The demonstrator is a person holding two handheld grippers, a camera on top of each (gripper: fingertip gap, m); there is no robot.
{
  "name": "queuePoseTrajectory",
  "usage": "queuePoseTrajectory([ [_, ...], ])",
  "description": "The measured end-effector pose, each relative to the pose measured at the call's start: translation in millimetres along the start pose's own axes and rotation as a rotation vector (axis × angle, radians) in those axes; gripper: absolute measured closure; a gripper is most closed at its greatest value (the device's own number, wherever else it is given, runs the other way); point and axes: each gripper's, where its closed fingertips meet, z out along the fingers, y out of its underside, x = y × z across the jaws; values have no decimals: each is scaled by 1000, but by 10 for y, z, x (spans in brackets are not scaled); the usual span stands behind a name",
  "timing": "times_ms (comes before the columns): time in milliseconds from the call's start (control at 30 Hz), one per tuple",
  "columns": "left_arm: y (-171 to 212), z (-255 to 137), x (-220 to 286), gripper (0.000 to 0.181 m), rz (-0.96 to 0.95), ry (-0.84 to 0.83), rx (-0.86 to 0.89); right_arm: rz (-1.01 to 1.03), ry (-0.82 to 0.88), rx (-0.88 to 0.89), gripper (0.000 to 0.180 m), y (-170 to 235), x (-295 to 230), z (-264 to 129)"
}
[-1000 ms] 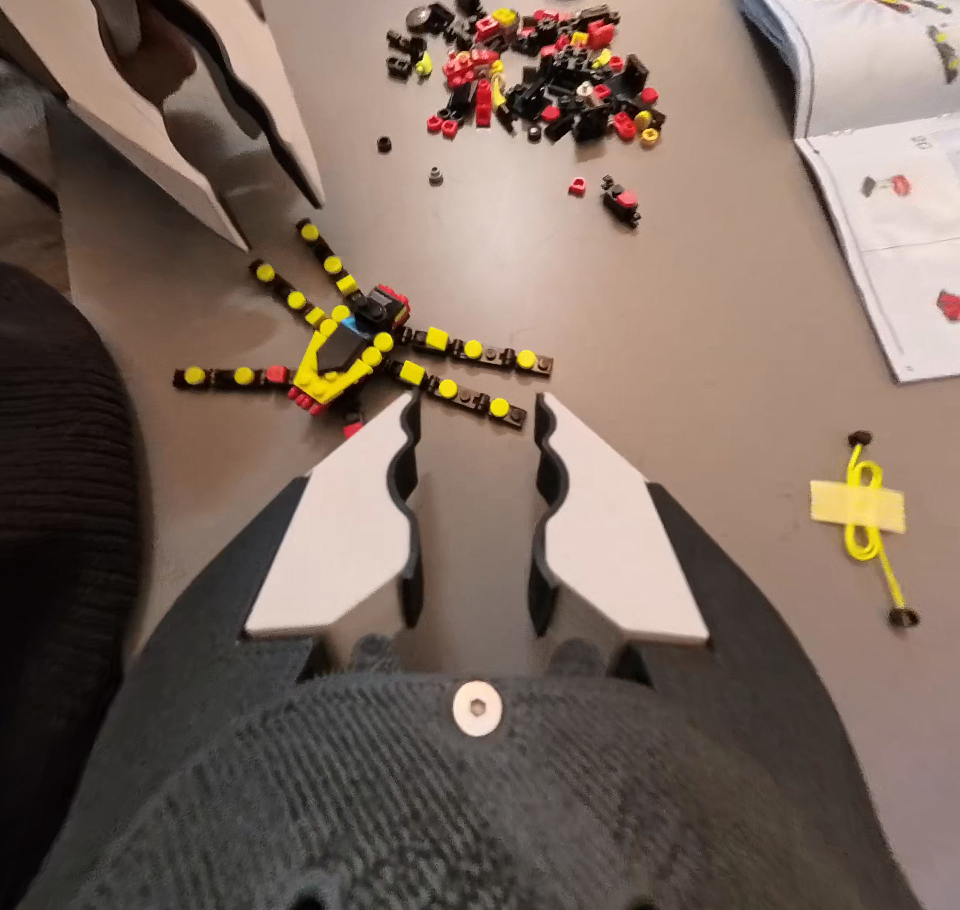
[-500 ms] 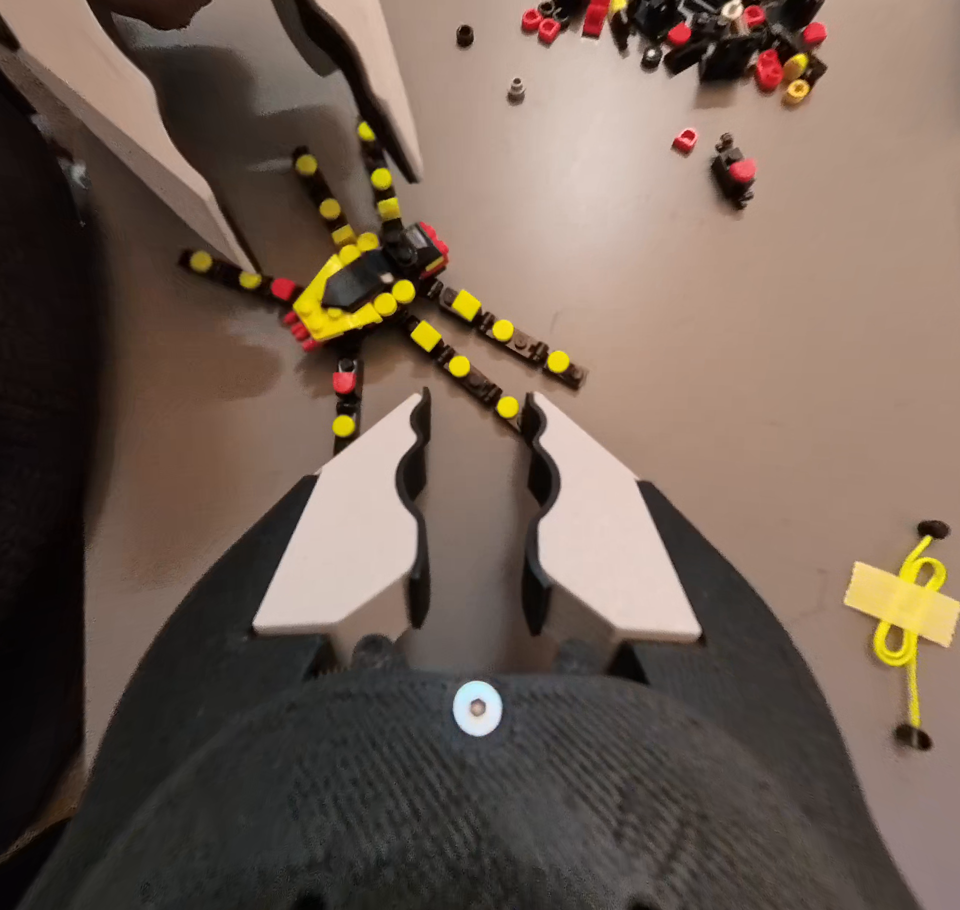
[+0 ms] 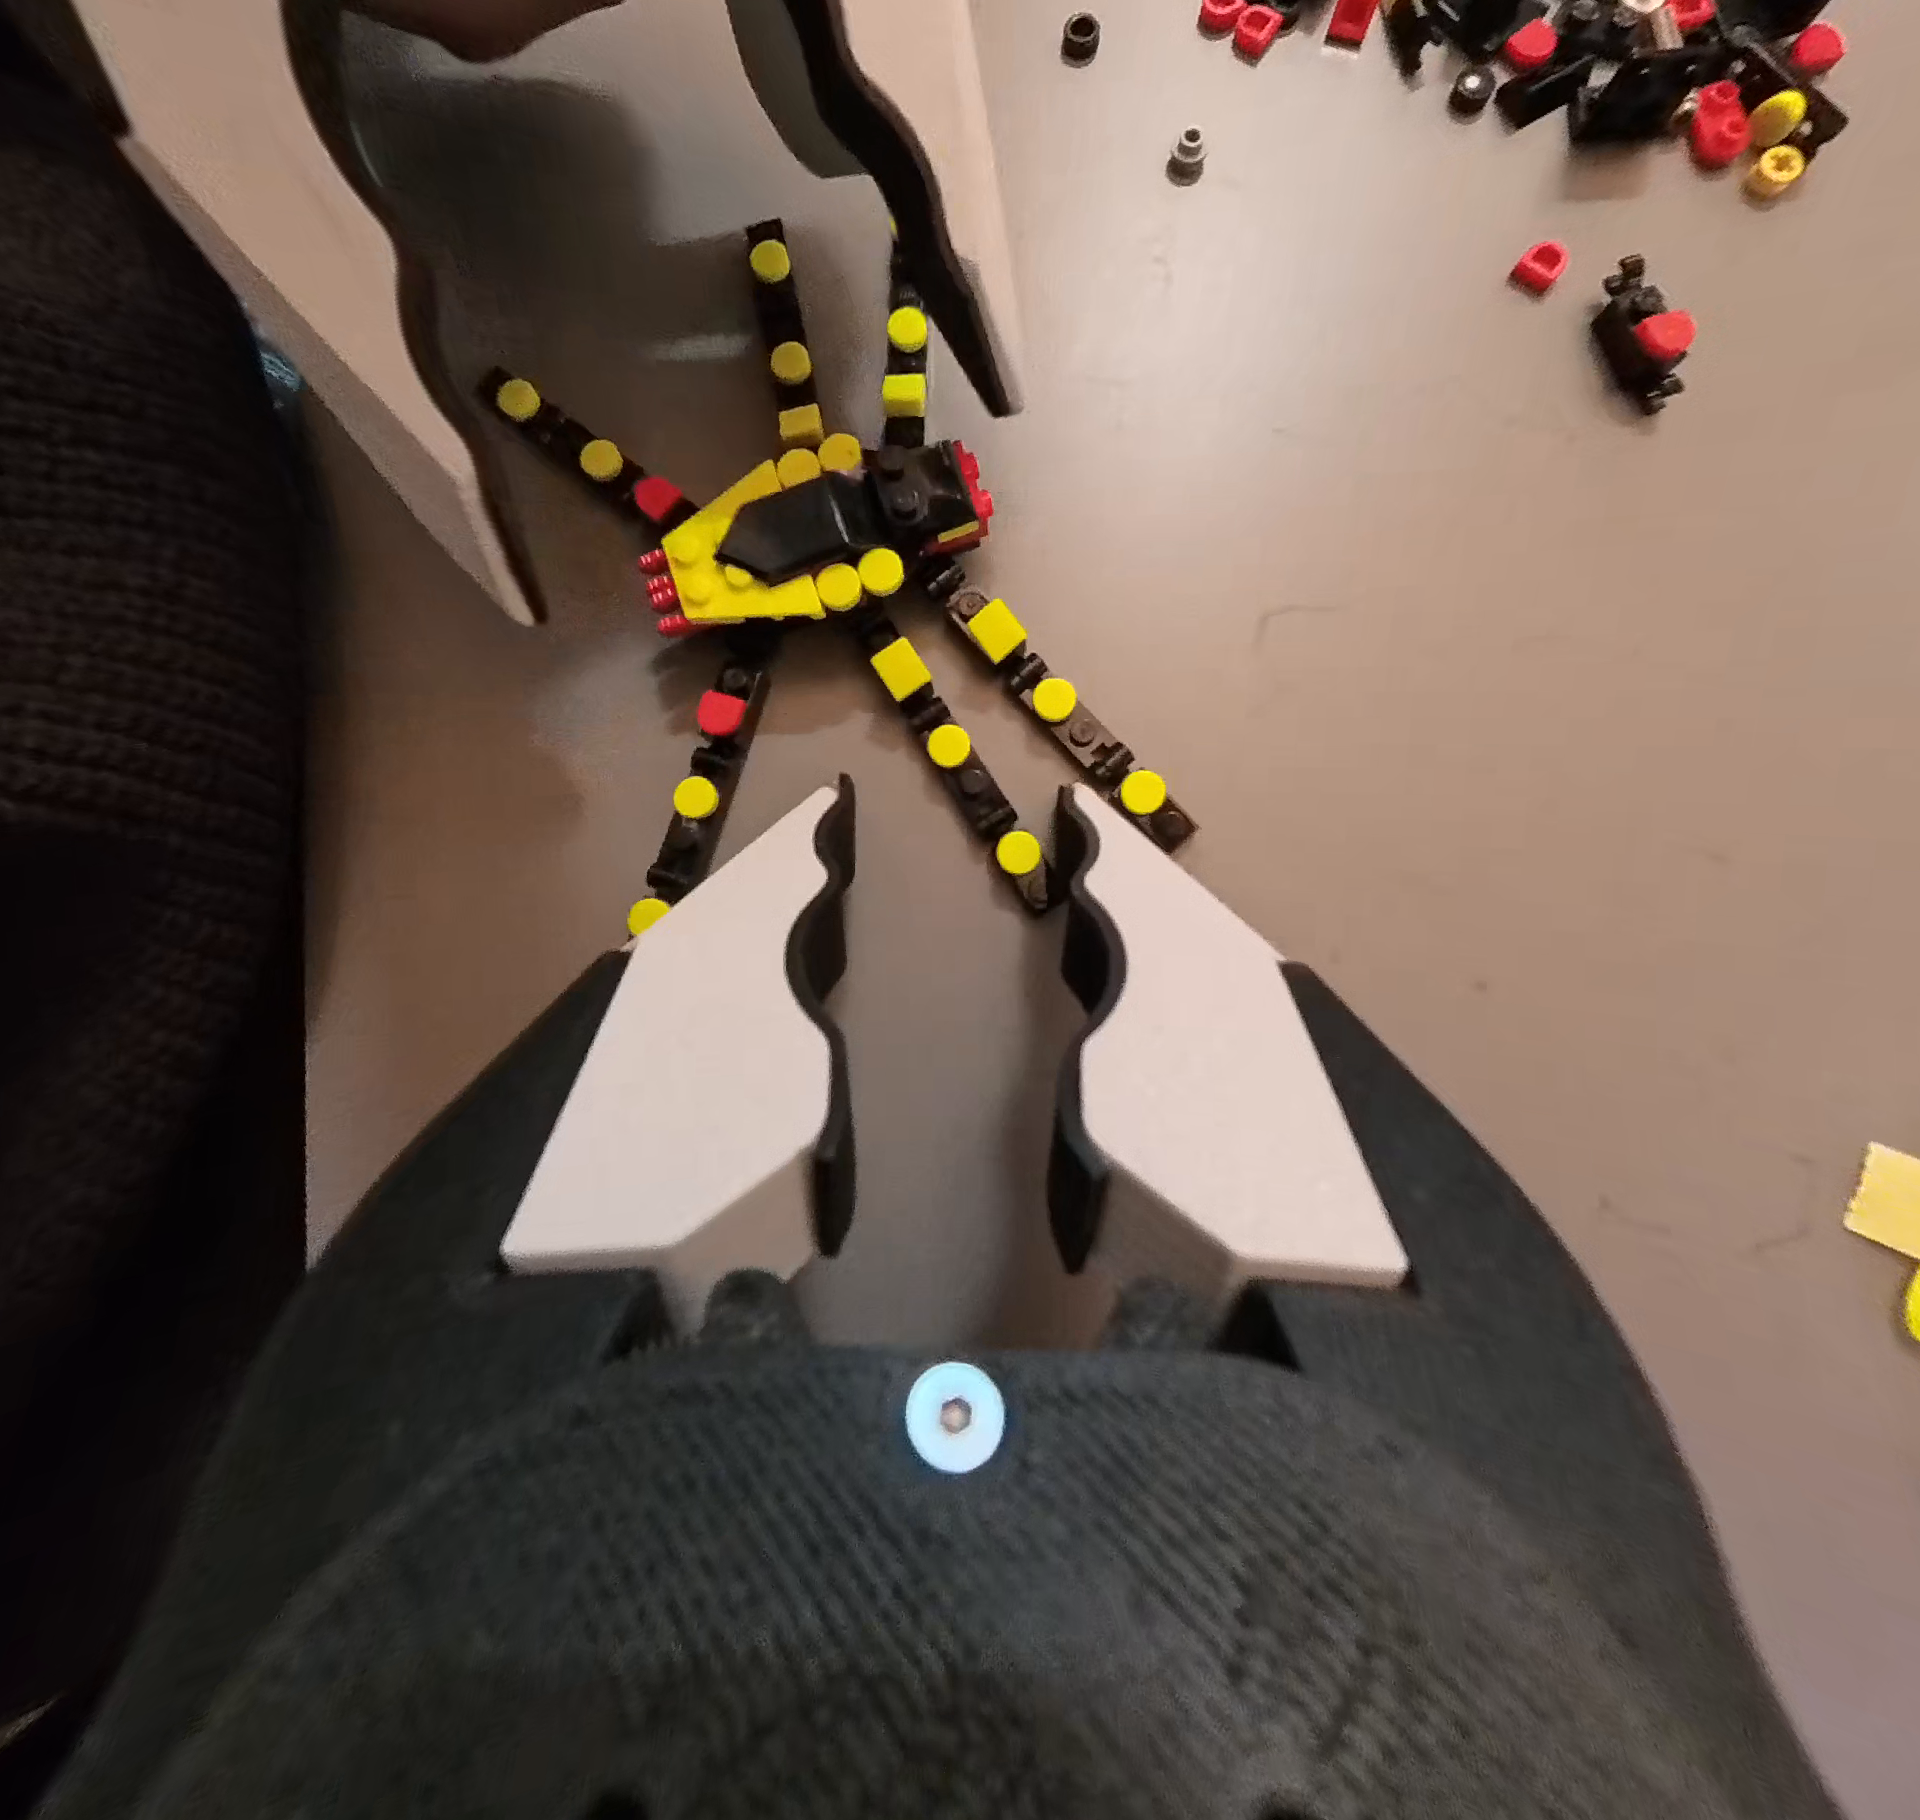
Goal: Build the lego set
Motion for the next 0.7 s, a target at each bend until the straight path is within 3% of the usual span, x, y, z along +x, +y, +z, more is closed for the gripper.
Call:
queuePoseTrajectory([
  [267,115,78,-70,98,15,-26,-64,-5,-12,7,148,-13,-12,12],
  [433,118,70,-77,112,-2,-17,-55,-22,-20,4,150,-40,-58,40],
  [700,29,47,-27,114,14,2,-8,-26,-13,2,152,-42,-56,45],
])
